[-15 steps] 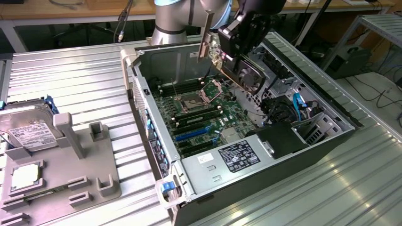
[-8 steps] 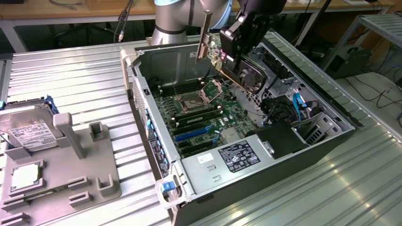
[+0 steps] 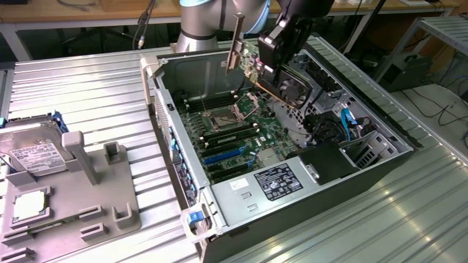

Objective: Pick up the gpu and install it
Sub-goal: 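Insert the gpu into the slot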

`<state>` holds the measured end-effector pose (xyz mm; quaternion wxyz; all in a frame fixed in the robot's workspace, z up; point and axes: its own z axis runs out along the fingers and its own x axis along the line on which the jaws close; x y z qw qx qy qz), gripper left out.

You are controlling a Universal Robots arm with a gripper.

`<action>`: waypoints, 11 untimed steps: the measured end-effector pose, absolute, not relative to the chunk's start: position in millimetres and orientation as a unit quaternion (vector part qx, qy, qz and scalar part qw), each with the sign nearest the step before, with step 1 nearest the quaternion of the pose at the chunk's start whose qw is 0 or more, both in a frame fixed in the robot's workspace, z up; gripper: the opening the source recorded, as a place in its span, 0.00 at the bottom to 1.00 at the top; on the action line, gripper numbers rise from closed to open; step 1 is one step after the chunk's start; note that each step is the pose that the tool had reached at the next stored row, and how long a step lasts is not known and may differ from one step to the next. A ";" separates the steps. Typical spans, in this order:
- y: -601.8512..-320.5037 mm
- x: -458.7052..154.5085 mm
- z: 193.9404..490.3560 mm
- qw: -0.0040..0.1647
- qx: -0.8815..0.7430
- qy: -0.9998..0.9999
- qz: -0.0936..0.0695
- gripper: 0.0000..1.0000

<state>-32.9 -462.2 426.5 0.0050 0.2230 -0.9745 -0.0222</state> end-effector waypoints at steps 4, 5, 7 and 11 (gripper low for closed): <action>-462.5 -32.9 426.5 0.005 0.236 -0.972 -0.023 0.28; -462.5 -32.9 426.5 0.005 0.240 -0.971 -0.023 0.28; -462.6 -32.9 426.5 0.005 0.249 -0.968 -0.023 0.28; -462.8 -32.9 426.5 0.006 0.270 -0.963 -0.023 0.28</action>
